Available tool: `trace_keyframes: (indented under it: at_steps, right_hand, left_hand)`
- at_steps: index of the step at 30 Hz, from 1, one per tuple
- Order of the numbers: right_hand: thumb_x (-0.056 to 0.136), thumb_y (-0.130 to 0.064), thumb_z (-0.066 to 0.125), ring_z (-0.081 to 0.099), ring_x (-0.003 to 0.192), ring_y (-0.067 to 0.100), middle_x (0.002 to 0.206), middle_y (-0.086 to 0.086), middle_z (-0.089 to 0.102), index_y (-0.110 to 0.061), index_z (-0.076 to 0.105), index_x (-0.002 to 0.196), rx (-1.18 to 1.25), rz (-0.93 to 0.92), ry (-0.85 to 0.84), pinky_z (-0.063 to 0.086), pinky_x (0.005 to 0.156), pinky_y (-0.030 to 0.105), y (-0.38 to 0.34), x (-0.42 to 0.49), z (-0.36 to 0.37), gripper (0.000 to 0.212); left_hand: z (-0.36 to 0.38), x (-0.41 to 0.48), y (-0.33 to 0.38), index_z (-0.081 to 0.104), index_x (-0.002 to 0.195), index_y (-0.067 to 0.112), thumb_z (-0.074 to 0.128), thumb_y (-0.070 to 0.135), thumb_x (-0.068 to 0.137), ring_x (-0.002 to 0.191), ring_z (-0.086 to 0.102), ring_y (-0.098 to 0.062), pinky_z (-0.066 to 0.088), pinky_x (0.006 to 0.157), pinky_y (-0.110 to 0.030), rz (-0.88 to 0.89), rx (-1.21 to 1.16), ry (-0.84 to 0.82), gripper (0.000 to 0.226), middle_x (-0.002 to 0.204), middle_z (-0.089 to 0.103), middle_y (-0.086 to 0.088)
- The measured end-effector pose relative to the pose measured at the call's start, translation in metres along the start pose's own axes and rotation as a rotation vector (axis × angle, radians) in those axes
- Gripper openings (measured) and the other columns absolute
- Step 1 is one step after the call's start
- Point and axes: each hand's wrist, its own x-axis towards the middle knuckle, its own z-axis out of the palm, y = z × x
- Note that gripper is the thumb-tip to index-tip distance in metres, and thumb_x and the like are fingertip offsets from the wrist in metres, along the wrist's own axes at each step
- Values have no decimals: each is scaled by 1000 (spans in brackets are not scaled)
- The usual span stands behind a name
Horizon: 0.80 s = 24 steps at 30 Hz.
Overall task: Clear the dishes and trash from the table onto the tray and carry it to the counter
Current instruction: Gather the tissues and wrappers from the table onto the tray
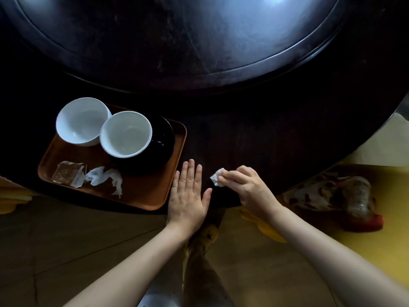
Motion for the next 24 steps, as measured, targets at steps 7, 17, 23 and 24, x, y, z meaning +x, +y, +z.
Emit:
trace_keyframes:
  at_steps: [7, 17, 23, 24]
  right_hand:
    - [84, -14, 48, 50, 89, 18, 112, 6, 65, -10, 62, 118, -18, 113, -4, 52, 80, 35, -22, -22, -3, 37]
    - [84, -8, 58, 54, 69, 19, 79, 5, 59, -10, 62, 84, 11, 364, 22, 51, 61, 32, -46, 4, -2, 5]
    - [84, -8, 57, 57, 72, 5, 80, -6, 61, -15, 63, 90, 556, 753, 19, 46, 62, 10, -31, 17, -34, 11]
    - [82, -7, 57, 57, 70, 3, 77, -7, 62, -17, 63, 89, 744, 886, 52, 44, 61, 10, -24, 24, -42, 13]
  left_hand:
    - [2, 0, -1, 19, 146, 7, 6, 47, 96, 145, -2, -17, 9, 116, -39, 1, 11, 28, 66, 155, 17, -16]
    - [5, 0, -2, 18, 146, 7, 7, 49, 95, 145, -12, -13, 4, 117, -36, 1, 0, 24, 67, 156, 16, -15]
    - [3, -1, -2, 19, 147, 7, 6, 49, 95, 145, -7, -15, 6, 116, -38, 8, -11, 9, 67, 156, 16, -16]
    - [2, -1, -2, 19, 147, 7, 6, 49, 95, 145, -3, -16, 6, 116, -38, 9, -12, 7, 67, 156, 15, -15]
